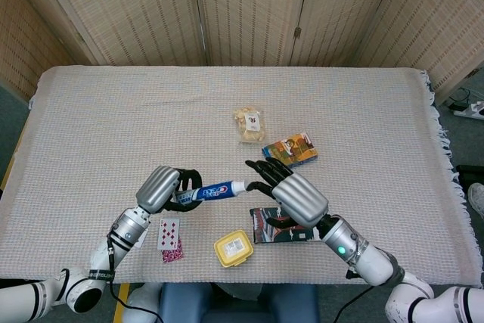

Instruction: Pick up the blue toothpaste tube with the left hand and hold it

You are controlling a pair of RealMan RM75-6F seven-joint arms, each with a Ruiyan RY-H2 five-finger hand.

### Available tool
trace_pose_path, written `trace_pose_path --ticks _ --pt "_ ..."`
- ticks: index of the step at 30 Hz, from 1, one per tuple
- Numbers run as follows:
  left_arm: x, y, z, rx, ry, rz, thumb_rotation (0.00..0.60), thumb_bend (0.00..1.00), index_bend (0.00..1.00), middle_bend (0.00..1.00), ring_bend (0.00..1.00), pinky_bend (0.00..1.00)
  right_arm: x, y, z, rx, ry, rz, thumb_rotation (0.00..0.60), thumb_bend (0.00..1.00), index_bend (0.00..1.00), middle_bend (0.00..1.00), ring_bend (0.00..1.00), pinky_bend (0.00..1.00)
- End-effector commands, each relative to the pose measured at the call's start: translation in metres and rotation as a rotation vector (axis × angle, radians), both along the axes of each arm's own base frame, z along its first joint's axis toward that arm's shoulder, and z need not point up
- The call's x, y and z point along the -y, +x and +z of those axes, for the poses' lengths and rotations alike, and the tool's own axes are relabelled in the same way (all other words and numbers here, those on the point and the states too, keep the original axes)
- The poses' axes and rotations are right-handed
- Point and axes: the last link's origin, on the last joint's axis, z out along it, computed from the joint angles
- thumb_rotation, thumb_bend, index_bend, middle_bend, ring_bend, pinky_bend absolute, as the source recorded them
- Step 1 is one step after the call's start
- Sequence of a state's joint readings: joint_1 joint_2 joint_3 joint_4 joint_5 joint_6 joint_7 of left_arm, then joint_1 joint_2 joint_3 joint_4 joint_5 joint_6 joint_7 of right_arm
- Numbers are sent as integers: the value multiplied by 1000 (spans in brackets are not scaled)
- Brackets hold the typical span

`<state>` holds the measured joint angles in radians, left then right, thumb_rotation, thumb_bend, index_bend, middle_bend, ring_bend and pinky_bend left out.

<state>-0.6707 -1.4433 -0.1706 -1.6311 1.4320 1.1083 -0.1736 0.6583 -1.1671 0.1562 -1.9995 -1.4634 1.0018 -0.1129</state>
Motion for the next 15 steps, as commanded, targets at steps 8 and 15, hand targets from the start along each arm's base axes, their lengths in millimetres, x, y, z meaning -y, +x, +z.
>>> trace_pose_path --ticks 8,15 --pt "6 5 -7 64 9 -29 600 768 788 810 716 685 -1 6 4 291 152 -18 600 265 0 0 0 0" --pt "10 13 -8 101 14 -39 600 769 788 810 716 685 12 20 -14 432 257 -39 581 262 0 0 0 0"
